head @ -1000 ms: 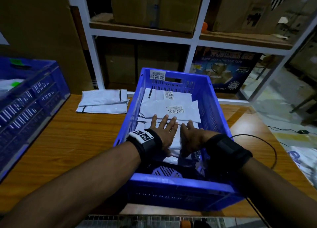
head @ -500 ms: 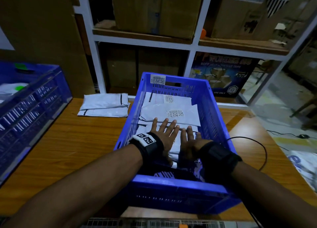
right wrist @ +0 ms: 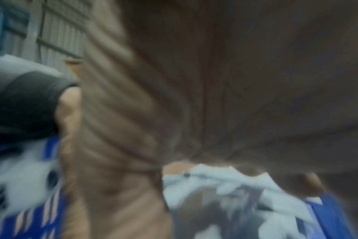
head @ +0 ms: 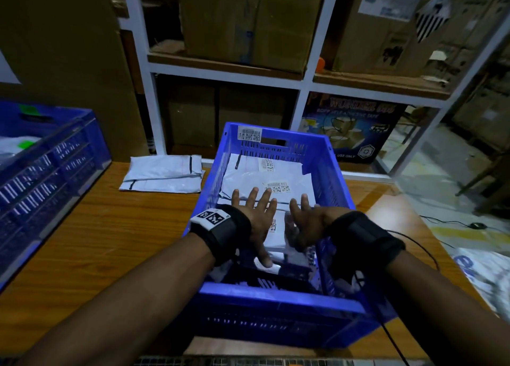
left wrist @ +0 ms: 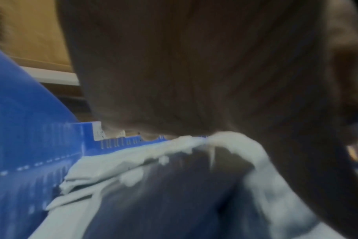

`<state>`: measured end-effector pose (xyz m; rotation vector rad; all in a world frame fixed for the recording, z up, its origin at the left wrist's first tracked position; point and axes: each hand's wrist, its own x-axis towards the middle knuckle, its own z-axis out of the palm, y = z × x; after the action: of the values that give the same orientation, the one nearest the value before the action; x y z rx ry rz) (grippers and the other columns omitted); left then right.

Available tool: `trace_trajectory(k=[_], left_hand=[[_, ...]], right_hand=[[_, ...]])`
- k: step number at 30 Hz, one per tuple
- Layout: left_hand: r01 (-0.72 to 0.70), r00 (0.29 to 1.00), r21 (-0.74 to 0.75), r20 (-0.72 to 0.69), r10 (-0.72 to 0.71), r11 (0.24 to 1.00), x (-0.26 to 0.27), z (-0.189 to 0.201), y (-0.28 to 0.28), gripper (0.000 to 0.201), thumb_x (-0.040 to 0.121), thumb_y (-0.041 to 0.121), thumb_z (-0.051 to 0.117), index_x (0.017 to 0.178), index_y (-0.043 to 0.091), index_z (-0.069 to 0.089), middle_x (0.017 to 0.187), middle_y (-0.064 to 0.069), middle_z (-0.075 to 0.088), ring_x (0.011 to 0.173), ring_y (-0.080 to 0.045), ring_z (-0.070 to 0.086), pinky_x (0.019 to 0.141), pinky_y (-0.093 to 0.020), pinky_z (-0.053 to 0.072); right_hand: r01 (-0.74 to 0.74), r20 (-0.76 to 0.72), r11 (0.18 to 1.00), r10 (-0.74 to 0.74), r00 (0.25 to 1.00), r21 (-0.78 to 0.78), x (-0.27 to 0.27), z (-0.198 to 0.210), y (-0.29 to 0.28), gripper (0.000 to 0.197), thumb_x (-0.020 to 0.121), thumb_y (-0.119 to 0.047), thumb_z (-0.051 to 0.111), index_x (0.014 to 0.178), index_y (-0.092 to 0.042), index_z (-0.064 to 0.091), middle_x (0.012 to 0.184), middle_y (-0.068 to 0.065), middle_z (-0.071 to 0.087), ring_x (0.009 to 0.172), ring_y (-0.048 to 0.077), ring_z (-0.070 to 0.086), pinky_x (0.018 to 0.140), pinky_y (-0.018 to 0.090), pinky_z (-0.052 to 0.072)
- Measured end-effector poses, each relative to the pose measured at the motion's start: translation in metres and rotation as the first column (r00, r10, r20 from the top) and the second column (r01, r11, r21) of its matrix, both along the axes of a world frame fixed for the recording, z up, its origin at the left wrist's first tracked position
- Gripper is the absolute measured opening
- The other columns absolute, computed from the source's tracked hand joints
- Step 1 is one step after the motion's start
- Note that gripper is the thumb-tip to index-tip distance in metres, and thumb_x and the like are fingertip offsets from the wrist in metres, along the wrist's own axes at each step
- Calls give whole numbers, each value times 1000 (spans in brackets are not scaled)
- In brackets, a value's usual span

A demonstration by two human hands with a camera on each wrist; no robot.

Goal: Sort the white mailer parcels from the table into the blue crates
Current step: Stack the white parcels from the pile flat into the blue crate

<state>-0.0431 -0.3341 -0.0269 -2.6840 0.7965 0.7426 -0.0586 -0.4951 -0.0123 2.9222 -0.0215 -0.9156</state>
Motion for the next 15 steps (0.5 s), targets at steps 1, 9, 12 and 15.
trace_trajectory(k=[1, 9, 12, 15], left_hand=[[-7, 999, -32, -33, 6, 999, 1, 8, 1, 148, 61, 79, 73, 154, 14, -22, 158, -5, -36, 147, -34, -28, 113, -68, -9], [-211, 970, -241, 64, 233, 947, 51, 8, -8, 103, 92, 68, 46, 158, 11, -9, 165, -9, -16, 151, -35, -16, 117, -63, -3], [-250, 956, -271, 85, 282, 930, 70, -5, -6, 100, 94, 66, 45, 158, 11, -8, 165, -10, -14, 150, -36, -17, 117, -64, -4], [-255, 954, -277, 87, 288, 927, 81, -9, -7, 77, 103, 46, 37, 158, 10, -4, 166, -11, -12, 150, -37, -16, 116, -66, -4]], right_hand=[[21, 44, 999, -23, 999, 46, 1, 13, 2, 74, 97, -37, 42, 154, -6, 6, 162, 22, -1, 147, 42, 16, 118, 45, 23], [-76, 267, 990, 41, 963, 120, 63, 20, -2, 42, 91, -16, 50, 130, 2, 48, 133, 26, 53, 122, 38, 52, 97, 39, 45], [-53, 300, 989, 9, 954, 138, 86, 0, -3, 41, 95, -25, 47, 127, 0, 45, 131, 27, 51, 122, 42, 50, 98, 42, 43], [-48, 330, 991, 5, 944, 122, 99, -13, -2, 49, 98, -37, 41, 138, -8, 38, 142, 20, 40, 134, 43, 35, 108, 52, 34]])
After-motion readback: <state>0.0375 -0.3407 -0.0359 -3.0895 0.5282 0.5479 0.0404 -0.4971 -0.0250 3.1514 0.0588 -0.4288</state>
